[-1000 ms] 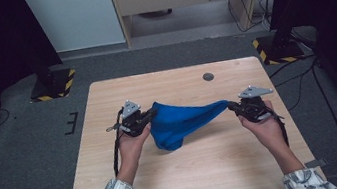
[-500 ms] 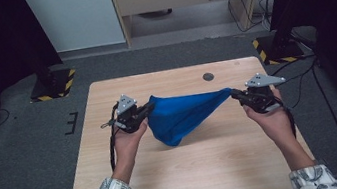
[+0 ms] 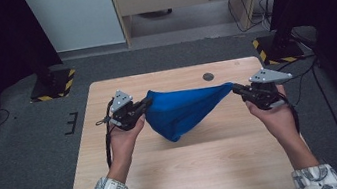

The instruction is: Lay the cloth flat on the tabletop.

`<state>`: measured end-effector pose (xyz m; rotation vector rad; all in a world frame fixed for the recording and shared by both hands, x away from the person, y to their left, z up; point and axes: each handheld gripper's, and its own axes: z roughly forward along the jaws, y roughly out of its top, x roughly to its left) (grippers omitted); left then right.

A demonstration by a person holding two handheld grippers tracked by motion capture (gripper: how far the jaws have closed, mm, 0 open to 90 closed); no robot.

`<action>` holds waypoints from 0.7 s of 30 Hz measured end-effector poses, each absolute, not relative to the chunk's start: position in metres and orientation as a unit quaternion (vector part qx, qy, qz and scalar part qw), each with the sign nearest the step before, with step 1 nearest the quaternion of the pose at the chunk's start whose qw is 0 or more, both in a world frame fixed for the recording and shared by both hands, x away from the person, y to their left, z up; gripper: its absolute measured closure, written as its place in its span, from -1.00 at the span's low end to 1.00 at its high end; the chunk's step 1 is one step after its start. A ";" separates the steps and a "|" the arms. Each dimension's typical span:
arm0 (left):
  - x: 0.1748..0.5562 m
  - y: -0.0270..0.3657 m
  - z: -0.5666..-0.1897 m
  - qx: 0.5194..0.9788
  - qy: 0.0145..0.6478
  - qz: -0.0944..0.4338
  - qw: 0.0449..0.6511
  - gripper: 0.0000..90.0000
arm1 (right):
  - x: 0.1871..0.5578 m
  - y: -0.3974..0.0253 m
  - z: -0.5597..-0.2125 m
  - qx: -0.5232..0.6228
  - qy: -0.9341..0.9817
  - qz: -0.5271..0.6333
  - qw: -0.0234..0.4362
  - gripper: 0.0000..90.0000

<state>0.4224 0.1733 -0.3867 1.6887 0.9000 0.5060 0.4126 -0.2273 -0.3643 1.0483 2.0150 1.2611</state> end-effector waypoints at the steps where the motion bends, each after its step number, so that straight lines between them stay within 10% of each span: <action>1: 0.420 0.173 -0.383 0.713 0.377 0.215 0.550 0.96 | 0.411 -0.228 -0.361 0.386 0.746 0.471 0.270 0.96; 21: 0.418 0.173 -0.364 0.712 0.359 0.220 0.562 0.96 | 0.410 -0.238 -0.347 0.385 0.743 0.471 0.280 0.96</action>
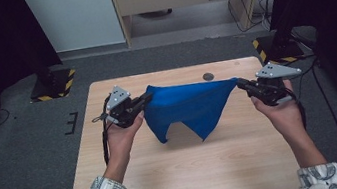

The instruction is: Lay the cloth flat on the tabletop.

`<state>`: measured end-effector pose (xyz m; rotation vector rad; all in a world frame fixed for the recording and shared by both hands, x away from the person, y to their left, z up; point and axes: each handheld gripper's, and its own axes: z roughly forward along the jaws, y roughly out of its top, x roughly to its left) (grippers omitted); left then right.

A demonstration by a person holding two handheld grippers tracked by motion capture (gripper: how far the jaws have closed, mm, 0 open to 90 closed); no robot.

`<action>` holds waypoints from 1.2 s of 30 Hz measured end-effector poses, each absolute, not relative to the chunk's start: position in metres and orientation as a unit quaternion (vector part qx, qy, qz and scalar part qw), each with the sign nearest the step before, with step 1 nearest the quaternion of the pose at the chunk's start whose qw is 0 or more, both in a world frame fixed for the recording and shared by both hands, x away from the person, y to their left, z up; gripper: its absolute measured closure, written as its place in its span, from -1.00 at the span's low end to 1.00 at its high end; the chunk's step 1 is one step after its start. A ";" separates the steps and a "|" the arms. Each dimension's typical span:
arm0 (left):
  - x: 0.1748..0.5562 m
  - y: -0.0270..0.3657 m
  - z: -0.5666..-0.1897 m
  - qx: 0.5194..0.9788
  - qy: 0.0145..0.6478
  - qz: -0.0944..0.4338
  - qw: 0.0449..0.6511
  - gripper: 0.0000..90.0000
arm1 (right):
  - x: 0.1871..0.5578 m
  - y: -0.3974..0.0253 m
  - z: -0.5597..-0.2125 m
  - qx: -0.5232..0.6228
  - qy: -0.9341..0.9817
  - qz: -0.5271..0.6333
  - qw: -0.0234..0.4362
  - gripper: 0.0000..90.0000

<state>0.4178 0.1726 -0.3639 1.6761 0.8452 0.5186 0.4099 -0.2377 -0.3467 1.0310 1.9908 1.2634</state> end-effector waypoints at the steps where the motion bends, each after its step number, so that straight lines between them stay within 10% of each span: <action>1: 0.418 0.173 -0.364 0.712 0.359 0.220 0.562 0.95 | 0.410 -0.238 -0.347 0.385 0.743 0.471 0.280 0.96; 36: 0.372 0.187 -0.340 0.707 0.328 0.214 0.589 0.95 | 0.374 -0.237 -0.324 0.345 0.739 0.499 0.292 0.95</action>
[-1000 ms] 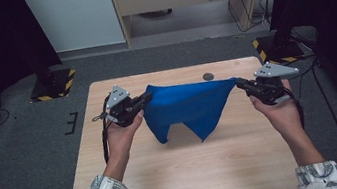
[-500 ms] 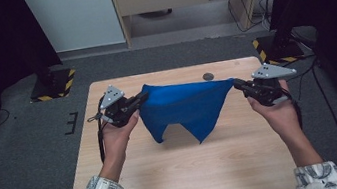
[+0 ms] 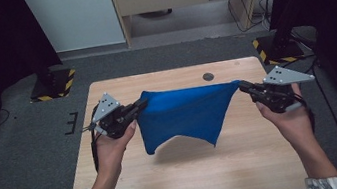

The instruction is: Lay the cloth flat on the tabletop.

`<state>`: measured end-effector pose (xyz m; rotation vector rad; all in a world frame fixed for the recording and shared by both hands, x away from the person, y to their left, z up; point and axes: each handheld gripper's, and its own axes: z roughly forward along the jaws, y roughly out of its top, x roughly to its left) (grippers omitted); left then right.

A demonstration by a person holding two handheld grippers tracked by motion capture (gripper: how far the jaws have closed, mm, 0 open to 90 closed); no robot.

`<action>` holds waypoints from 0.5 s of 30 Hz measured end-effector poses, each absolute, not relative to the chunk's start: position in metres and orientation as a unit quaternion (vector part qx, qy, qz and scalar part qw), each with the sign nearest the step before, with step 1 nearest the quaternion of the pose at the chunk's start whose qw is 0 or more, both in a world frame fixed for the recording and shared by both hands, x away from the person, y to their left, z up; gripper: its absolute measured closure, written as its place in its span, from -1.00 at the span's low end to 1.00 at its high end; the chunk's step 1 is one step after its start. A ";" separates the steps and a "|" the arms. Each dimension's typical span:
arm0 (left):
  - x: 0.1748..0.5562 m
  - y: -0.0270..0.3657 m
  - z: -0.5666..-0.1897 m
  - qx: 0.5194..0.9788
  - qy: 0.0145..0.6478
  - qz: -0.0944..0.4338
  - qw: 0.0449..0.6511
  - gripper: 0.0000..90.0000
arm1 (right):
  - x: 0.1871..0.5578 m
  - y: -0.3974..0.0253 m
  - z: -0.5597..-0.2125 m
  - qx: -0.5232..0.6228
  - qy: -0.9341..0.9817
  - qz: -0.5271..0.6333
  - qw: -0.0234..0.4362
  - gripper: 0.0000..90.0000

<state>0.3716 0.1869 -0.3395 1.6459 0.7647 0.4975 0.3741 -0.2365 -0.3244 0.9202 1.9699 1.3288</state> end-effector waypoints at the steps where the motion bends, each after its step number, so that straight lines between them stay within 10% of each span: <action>1: 0.372 0.187 -0.340 0.707 0.328 0.214 0.589 0.95 | 0.374 -0.237 -0.324 0.345 0.739 0.499 0.292 0.95; 15: 0.382 0.170 -0.370 0.722 0.354 0.180 0.566 0.95 | 0.376 -0.243 -0.325 0.363 0.765 0.453 0.278 0.95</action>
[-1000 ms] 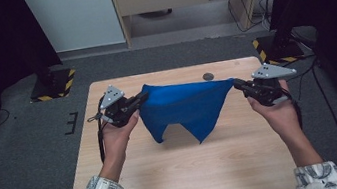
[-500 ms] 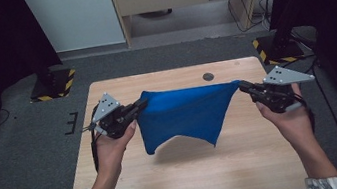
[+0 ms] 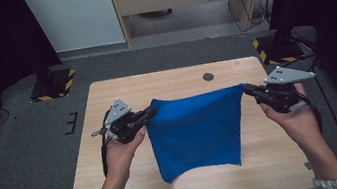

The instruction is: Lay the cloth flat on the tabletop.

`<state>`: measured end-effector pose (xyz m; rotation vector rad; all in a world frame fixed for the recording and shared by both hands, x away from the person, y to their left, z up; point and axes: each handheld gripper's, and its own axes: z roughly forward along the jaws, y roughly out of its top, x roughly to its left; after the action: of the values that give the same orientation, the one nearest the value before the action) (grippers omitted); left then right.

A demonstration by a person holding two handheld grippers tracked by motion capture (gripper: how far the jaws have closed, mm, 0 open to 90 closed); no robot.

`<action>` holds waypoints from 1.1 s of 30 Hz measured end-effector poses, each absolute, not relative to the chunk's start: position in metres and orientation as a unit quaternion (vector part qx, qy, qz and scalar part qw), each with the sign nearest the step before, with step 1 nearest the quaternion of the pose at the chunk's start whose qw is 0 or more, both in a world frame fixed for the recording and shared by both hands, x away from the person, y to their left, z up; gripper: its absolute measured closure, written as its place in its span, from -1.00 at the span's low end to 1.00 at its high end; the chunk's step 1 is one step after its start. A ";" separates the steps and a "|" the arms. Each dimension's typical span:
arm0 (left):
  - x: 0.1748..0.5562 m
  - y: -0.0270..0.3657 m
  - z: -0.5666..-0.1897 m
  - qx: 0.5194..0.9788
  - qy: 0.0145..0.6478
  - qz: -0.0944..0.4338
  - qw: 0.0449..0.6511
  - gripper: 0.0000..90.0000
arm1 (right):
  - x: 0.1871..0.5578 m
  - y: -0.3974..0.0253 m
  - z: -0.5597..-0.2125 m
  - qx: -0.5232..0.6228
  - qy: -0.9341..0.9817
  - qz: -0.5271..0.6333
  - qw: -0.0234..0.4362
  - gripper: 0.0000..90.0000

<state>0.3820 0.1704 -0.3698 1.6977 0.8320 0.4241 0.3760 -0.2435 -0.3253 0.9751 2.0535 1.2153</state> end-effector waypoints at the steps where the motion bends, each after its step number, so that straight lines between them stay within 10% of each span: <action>1: 0.388 0.171 -0.375 0.721 0.359 0.180 0.565 0.95 | 0.383 -0.241 -0.331 0.366 0.768 0.448 0.276 0.95; 33: 0.466 0.179 -0.444 0.713 0.428 0.196 0.519 0.93 | 0.482 -0.209 -0.403 0.412 0.781 0.399 0.246 0.94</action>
<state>0.4657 0.1786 -0.4439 1.7103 1.0272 0.4701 0.4825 -0.2085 -0.4033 1.1245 2.1319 1.0899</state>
